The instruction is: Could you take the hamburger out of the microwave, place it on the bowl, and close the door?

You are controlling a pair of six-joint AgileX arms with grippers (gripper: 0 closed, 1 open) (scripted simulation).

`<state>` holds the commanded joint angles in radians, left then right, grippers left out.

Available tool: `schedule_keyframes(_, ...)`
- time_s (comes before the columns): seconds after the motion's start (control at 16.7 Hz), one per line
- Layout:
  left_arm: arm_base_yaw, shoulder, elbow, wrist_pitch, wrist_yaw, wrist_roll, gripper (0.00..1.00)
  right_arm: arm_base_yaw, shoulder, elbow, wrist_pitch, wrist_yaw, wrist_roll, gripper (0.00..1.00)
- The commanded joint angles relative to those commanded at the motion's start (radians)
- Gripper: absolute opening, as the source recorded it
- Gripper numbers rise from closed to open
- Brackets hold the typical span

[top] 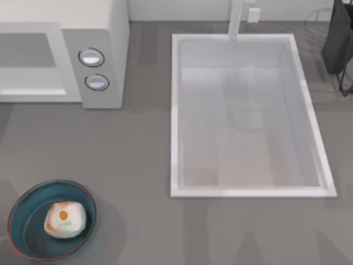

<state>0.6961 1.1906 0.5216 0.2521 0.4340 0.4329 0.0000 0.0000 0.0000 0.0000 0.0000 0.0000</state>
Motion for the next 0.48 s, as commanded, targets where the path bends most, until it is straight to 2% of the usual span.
schedule_keyframes(0.24, 0.198, 0.221, 0.327, -0.409, 0.100, 0.218, 0.00, 0.000, 0.000, 0.000, 0.000, 0.000, 0.000, 1.00)
schedule_keyframes(0.48, 0.307, 0.398, 0.608, -0.760, 0.179, 0.377, 0.00, 0.000, 0.000, 0.000, 0.000, 0.000, 0.000, 1.00)
